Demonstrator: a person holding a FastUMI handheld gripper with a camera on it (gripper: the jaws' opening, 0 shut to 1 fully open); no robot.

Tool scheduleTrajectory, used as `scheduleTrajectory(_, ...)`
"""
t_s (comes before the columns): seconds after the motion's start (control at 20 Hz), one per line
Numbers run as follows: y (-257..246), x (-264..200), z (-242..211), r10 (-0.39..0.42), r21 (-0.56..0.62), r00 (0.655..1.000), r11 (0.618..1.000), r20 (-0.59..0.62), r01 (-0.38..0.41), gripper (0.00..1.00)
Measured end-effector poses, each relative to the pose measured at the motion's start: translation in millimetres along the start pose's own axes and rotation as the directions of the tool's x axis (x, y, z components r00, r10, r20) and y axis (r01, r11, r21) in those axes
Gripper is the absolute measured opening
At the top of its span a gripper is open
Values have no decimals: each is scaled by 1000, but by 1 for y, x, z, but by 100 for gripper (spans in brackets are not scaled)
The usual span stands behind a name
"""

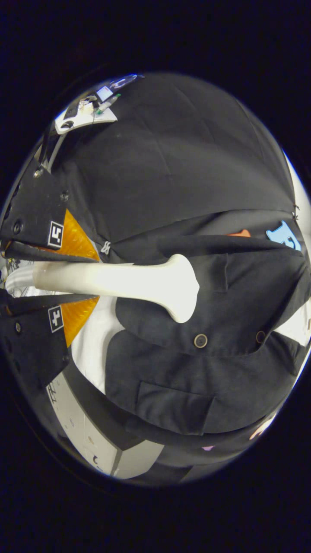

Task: Iron the clothes twice with a garment steamer, once on the left side and once on the right side.

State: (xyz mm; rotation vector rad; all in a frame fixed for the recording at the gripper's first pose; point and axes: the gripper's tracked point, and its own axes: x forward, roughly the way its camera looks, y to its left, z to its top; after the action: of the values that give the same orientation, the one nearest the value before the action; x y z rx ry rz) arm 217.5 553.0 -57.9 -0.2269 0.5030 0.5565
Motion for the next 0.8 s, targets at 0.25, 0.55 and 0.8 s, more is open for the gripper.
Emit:
scheduleTrajectory(0.25,-6,-15,-9,13,23,1000,1000,-9,-12,36)
scheduleTrajectory(0.55,-37,-60,-9,12,56,999,998,38,-15,36)
scheduleTrajectory(0.8,-93,-122,-22,-22,101,996,995,88,13,36)
